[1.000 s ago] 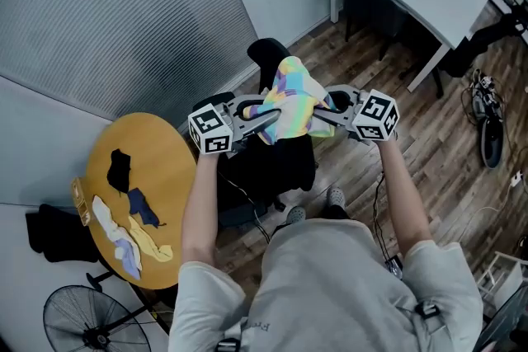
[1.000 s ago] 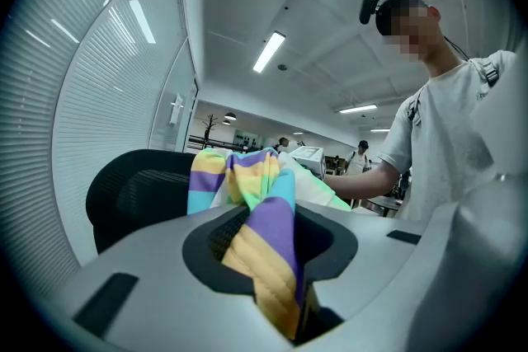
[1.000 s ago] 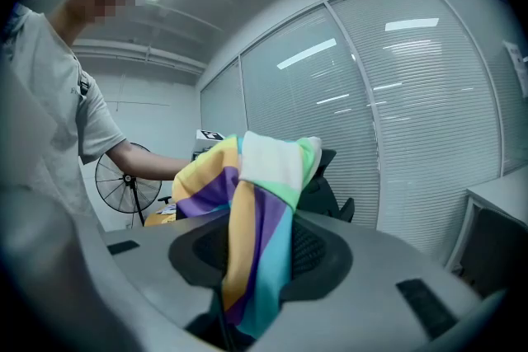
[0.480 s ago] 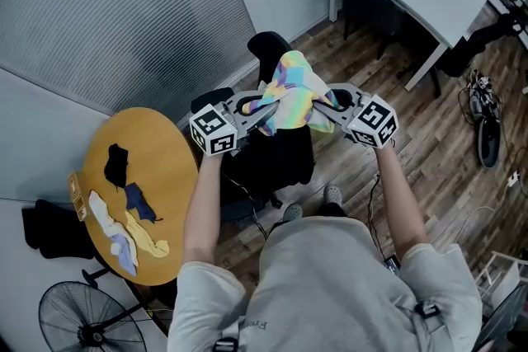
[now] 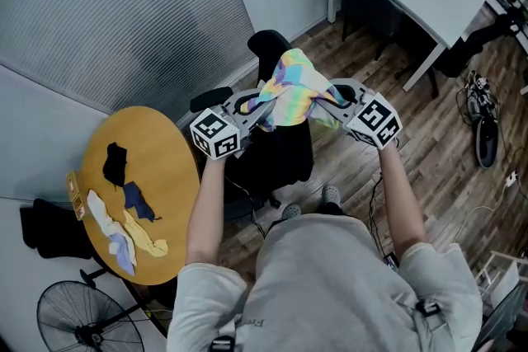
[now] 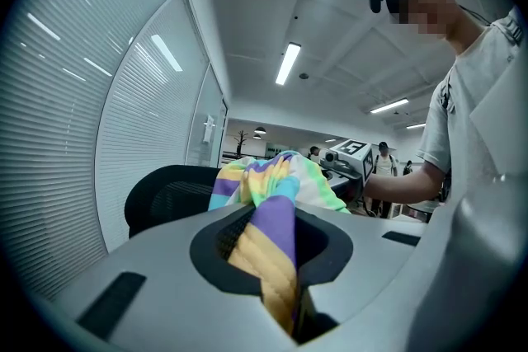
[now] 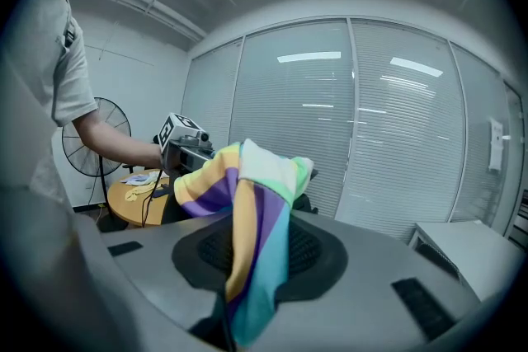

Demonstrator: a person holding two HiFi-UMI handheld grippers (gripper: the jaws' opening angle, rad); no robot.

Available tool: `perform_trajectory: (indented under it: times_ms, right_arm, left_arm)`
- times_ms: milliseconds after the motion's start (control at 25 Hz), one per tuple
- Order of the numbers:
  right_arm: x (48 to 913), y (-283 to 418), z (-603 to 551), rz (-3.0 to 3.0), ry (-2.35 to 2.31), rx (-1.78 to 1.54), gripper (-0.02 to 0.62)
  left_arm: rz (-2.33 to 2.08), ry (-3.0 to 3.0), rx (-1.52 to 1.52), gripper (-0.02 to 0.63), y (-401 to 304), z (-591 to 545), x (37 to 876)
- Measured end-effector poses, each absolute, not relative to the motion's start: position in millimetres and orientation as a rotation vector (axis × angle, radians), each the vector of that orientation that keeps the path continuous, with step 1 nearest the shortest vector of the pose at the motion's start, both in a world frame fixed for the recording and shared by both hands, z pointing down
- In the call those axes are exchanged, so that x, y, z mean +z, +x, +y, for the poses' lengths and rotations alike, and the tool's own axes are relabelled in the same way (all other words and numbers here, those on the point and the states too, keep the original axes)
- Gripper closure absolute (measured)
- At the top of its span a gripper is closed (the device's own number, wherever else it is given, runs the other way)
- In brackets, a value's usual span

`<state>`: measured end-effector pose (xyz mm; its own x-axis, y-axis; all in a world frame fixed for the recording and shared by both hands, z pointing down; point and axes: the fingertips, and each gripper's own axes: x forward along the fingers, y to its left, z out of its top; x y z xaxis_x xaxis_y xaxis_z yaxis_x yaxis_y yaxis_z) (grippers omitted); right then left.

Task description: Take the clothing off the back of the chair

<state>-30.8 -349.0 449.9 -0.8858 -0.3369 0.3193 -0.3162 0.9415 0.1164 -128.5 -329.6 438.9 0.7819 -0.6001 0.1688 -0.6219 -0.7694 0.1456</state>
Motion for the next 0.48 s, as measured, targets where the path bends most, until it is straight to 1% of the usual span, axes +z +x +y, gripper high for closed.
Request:
perform_trajectory:
  times_ms: [480]
  right_arm:
    - [412,-21,-357,-2.73,0.566,-0.208,0.488]
  left_arm:
    - [-1.054,2.8,0.169,0.54,-130,-340,412]
